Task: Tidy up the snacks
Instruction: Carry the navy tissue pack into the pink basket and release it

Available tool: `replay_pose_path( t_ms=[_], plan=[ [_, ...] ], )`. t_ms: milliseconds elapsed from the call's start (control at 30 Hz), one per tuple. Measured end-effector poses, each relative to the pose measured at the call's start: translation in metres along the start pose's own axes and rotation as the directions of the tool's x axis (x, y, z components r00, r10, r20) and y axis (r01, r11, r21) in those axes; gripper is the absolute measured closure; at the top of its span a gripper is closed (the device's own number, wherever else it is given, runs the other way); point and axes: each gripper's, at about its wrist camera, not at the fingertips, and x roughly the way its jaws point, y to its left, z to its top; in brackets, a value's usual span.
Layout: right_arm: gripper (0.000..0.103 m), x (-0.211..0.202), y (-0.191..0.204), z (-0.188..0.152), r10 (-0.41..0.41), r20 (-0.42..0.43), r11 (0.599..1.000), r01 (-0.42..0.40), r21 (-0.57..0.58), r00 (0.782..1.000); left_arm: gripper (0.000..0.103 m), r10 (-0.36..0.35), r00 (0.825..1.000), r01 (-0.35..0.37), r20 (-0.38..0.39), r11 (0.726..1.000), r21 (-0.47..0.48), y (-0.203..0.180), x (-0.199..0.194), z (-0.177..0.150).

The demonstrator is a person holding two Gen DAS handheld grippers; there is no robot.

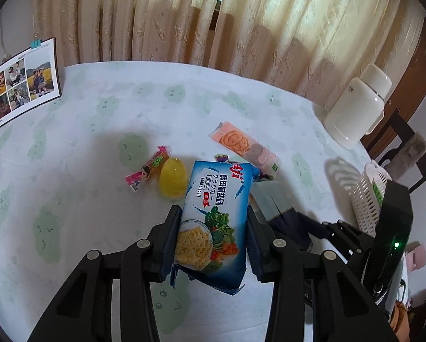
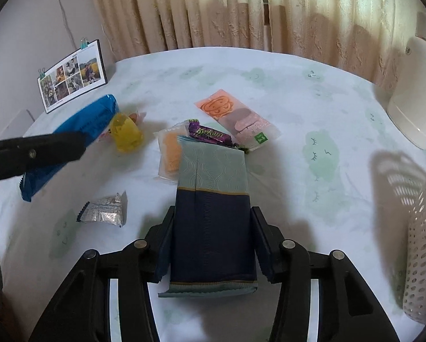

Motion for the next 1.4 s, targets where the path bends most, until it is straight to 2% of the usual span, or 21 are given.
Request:
replay_pose_path(
  t_ms=[133, 433, 700, 900, 1033, 1167, 1400],
  plan=[
    [0.053, -0.01, -0.001, 0.002, 0.011, 0.032, 1.0, -0.011, 0.013, 0.999, 0.064, -0.006, 1.0, 0.006, 0.018, 1.0, -0.017, 0.004, -0.004, 0.001],
    [0.053, -0.071, -0.013, 0.013, -0.025, 0.207, 0.999, 0.015, 0.051, 0.978, 0.064, -0.02, 0.999, 0.021, 0.033, 1.0, -0.015, -0.001, -0.005, 0.0],
    [0.053, -0.107, -0.048, 0.015, -0.134, 0.297, 0.985, 0.093, 0.146, 0.946, 0.064, -0.025, 0.999, 0.025, 0.033, 1.0, 0.007, -0.006, -0.002, -0.002],
    [0.053, -0.128, -0.086, 0.011, -0.233, 0.307, 0.949, 0.148, 0.277, 0.923, 0.064, -0.023, 1.0, 0.023, 0.02, 0.999, 0.023, -0.011, 0.003, -0.004],
    [0.053, -0.14, -0.119, 0.003, -0.314, 0.295, 0.907, 0.193, 0.374, 0.903, 0.064, -0.022, 1.0, 0.021, 0.013, 0.999, 0.032, -0.013, 0.006, -0.005],
    [0.053, -0.142, -0.147, -0.005, -0.391, 0.243, 0.857, 0.255, 0.448, 0.888, 0.064, -0.023, 1.0, 0.023, 0.003, 0.999, 0.039, -0.016, 0.009, -0.007],
    [0.052, -0.134, -0.182, -0.016, -0.434, 0.141, 0.788, 0.3, 0.537, 0.89, 0.064, -0.025, 1.0, 0.025, -0.008, 0.998, 0.051, -0.02, 0.012, -0.009]
  ],
)
